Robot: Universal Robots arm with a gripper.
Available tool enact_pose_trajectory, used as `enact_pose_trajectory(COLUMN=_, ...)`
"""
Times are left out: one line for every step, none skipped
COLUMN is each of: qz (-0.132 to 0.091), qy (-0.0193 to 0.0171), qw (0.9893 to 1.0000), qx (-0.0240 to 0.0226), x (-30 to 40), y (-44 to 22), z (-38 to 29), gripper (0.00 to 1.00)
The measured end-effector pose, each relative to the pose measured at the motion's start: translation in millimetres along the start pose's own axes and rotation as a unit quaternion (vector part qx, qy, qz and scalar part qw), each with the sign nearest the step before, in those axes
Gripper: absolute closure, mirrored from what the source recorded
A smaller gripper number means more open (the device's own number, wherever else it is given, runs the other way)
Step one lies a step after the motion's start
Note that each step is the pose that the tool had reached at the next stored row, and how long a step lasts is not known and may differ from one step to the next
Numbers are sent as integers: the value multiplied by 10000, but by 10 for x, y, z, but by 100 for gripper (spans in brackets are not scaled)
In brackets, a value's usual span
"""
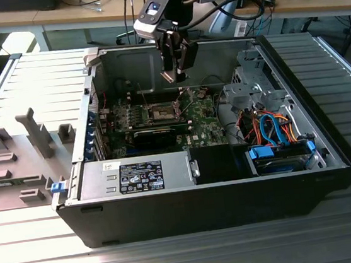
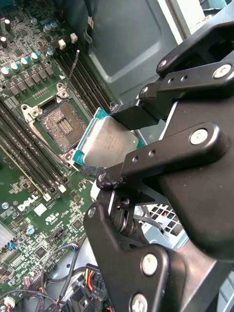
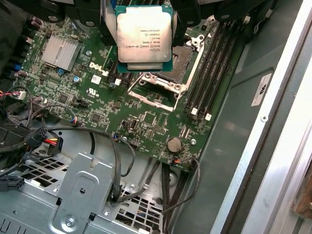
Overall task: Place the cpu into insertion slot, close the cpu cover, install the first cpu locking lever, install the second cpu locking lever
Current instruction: 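Place the cpu into insertion slot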
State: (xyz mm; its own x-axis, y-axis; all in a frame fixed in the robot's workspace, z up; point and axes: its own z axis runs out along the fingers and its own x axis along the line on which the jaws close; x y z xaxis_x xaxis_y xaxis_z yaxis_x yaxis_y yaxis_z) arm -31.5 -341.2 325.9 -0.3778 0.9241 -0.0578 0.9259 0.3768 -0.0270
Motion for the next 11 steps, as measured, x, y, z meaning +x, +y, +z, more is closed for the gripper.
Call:
enact_pose_trajectory(qz=10, qy=0, qw=10000, qx=1, x=0, y=0, z=0, gripper=46)
enact_pose_trajectory(qz=19, qy=0, qw=10000, qx=1, x=0, y=0, z=0, gripper=46)
enact_pose_trajectory(qz=33, qy=-1, qw=10000, qx=2, x=0, y=0, z=1, gripper=46)
enact_pose_trajectory(qz=50, qy=-1, qw=10000, qx=4, x=0, y=0, z=1, gripper=46)
enact_pose_trajectory(qz=61, qy=-1, qw=10000, qx=5, x=0, y=0, z=1, gripper=46)
enact_pose_trajectory(qz=78, qy=-2, qw=10000, qx=6, x=0, y=0, z=1, gripper=46)
enact_pose_trajectory(qz=91, qy=-3, qw=10000, qx=7, x=0, y=0, z=1, gripper=46)
enact_pose_trajectory(qz=101, qy=-4, qw=9999, qx=8, x=0, y=0, z=1, gripper=46)
enact_pose_trajectory(qz=109, qy=-4, qw=9999, qx=9, x=0, y=0, z=2, gripper=46)
enact_pose_trajectory(qz=118, qy=-4, qw=9999, qx=10, x=0, y=0, z=2, gripper=46)
enact_pose_trajectory(qz=128, qy=-5, qw=9999, qx=11, x=0, y=0, z=2, gripper=46)
